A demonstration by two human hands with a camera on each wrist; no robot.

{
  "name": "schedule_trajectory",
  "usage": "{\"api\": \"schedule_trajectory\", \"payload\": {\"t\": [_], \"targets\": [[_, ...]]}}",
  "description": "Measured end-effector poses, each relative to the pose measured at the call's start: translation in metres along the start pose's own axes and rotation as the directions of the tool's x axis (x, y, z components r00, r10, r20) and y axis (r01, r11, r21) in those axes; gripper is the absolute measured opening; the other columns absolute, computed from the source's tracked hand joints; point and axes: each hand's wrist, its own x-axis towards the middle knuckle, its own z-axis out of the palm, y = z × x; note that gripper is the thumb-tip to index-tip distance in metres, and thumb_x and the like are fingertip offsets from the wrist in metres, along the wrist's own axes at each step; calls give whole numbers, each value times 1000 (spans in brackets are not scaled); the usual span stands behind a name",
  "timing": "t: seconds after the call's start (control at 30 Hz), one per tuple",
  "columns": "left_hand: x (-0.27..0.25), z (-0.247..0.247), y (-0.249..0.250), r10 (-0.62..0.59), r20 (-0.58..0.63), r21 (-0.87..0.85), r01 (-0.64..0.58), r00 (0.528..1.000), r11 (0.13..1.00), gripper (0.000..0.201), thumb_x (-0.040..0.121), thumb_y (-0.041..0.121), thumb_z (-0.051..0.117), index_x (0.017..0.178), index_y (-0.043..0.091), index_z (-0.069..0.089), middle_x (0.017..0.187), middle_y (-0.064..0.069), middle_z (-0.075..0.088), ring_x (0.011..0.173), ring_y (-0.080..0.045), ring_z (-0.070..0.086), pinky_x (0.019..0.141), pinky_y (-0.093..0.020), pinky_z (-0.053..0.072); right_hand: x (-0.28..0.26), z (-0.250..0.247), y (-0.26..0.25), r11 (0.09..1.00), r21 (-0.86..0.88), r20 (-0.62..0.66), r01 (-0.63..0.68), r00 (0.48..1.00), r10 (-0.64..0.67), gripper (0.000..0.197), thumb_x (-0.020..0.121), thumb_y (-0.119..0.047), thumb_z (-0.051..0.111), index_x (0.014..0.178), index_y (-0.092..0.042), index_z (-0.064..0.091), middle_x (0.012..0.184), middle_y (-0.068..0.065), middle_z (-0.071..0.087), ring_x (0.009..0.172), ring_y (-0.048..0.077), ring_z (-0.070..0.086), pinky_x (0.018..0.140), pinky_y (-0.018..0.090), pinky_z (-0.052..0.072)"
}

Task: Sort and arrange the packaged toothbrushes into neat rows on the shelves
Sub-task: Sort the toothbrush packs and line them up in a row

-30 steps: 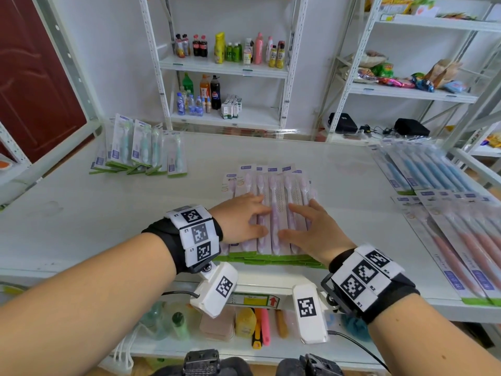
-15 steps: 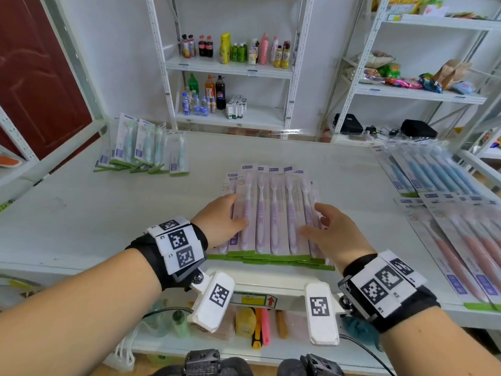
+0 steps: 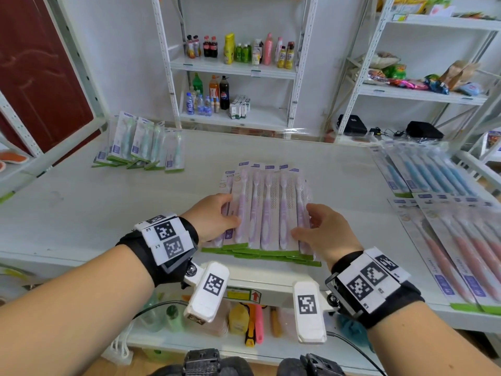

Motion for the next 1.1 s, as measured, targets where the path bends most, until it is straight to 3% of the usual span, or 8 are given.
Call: {"api": "schedule_trajectory", "payload": {"t": [0.1, 0.27, 0.4, 0.5, 0.6, 0.7, 0.9, 1.1], "targets": [[5, 1, 0, -29, 10, 31, 28, 1000, 999, 52, 88, 23, 61, 137, 13, 46, 129, -3, 54, 115, -21, 55, 99, -28, 41, 2, -2, 0, 1000, -20, 9, 18, 1000, -18, 65, 77, -12, 69, 138, -14, 45, 126, 7, 57, 99, 22, 63, 89, 39, 53], [11, 5, 4, -17, 9, 35, 16, 1000, 999, 25, 88, 21, 61, 112, 16, 58, 102, -4, 56, 99, -30, 61, 70, -25, 42, 8, -6, 2, 1000, 7, 26, 23, 999, -24, 44, 78, -5, 67, 121, -12, 57, 85, 3, 63, 66, 24, 68, 71, 41, 59], [20, 8, 8, -5, 14, 38, 4, 1000, 999, 19, 86, 22, 62, 99, 25, 49, 100, -1, 52, 93, -25, 59, 68, -20, 40, 15, -13, 4, 1000, -8, 38, 19, 999, -18, 31, 78, -3, 66, 108, -3, 60, 69, 3, 61, 60, 29, 67, 69, 44, 59], [30, 10, 14, -3, 8, 80, 2, 1000, 997, 11, 85, 24, 62, 92, 25, 54, 98, -2, 51, 88, -18, 51, 77, -28, 41, 24, -18, 5, 1000, -31, 36, 4, 999, -3, 31, 76, -3, 64, 106, 4, 59, 60, 12, 63, 49, 20, 60, 66, 42, 57], [40, 13, 22, -3, 21, 89, 1, 1000, 996, 25, 85, 23, 62, 108, 14, 63, 101, -8, 60, 89, -20, 55, 81, -30, 43, 33, -24, 7, 1000, -9, 30, -9, 999, 10, 30, 75, -1, 65, 105, 5, 60, 67, 19, 66, 52, 23, 60, 68, 49, 57], [53, 14, 28, 8, 28, 81, -10, 1000, 997, 22, 85, 22, 62, 104, 10, 64, 93, -6, 61, 82, -20, 56, 76, -29, 44, 45, -30, 6, 1000, -23, 30, -14, 999, 15, 32, 76, 0, 66, 106, 7, 56, 73, 21, 68, 57, 25, 63, 71, 47, 58], [90, 18, 37, 19, 32, 56, -20, 999, 998, 18, 85, 20, 64, 94, 4, 62, 78, -2, 54, 73, -19, 51, 69, -28, 41, 76, -41, 5, 997, -69, -23, -39, 999, 38, 36, 75, -2, 67, 109, 7, 59, 75, 8, 67, 65, 19, 66, 39, 5, 39], [132, 17, 48, 32, 41, 134, -38, 999, 990, 13, 83, 22, 65, 84, 12, 56, 73, 3, 49, 69, -14, 48, 55, -23, 35, 114, -51, 1, 986, -152, -24, -68, 998, 66, 34, 78, -8, 67, 111, 1, 62, 93, 6, 68, 72, 0, 57, 59, 18, 53]]}}
